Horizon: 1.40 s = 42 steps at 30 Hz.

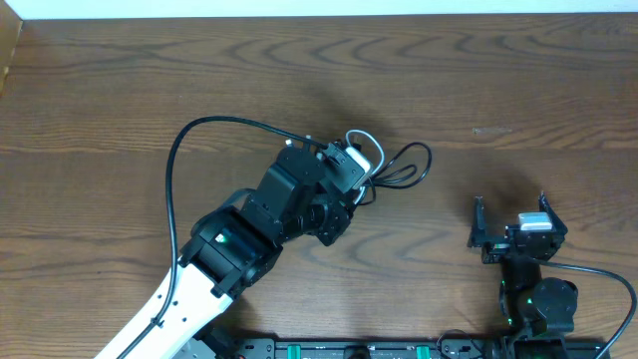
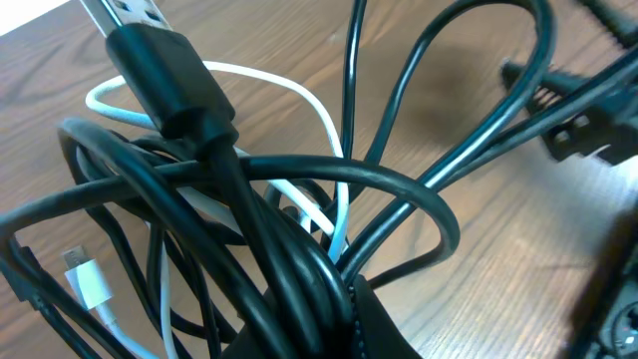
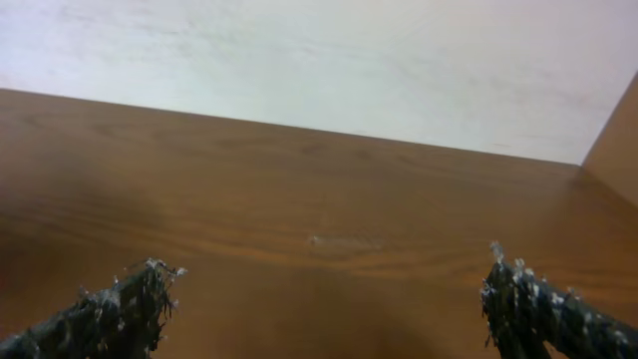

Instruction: Untangle cables

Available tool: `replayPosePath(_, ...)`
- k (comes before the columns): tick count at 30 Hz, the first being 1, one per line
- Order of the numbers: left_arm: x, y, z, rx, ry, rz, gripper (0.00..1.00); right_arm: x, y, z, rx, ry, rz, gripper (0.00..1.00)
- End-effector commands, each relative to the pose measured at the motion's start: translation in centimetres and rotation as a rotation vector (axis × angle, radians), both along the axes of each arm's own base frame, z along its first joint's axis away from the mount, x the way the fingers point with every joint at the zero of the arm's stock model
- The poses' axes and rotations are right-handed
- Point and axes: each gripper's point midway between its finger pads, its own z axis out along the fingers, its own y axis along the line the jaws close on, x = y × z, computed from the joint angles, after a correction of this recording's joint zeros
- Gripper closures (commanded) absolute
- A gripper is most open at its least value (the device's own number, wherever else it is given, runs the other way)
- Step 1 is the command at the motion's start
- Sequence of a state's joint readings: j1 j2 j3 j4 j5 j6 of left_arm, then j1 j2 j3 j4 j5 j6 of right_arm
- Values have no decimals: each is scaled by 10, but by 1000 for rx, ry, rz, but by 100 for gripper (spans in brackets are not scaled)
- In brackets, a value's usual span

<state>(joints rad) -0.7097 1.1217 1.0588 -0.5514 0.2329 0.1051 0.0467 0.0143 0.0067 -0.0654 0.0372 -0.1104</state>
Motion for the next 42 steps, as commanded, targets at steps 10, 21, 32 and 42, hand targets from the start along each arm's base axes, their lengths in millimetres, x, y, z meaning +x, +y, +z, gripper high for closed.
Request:
replayPosePath(10, -44, -59, 82, -333, -158, -460, 92, -34, 87, 77, 443, -112, 556, 1)
replayPosePath(21, -22, -50, 73, -262, -192, -338, 92, -35, 90, 98, 527, 247, 484, 1)
replayPosePath(32, 15, -7, 34, -13, -186, -52, 92, 2, 118, 103, 605, 462, 623, 1)
replayPosePath(42, 20, 21, 10, 134, -154, 53, 92, 0, 141, 106, 839, 614, 751, 2)
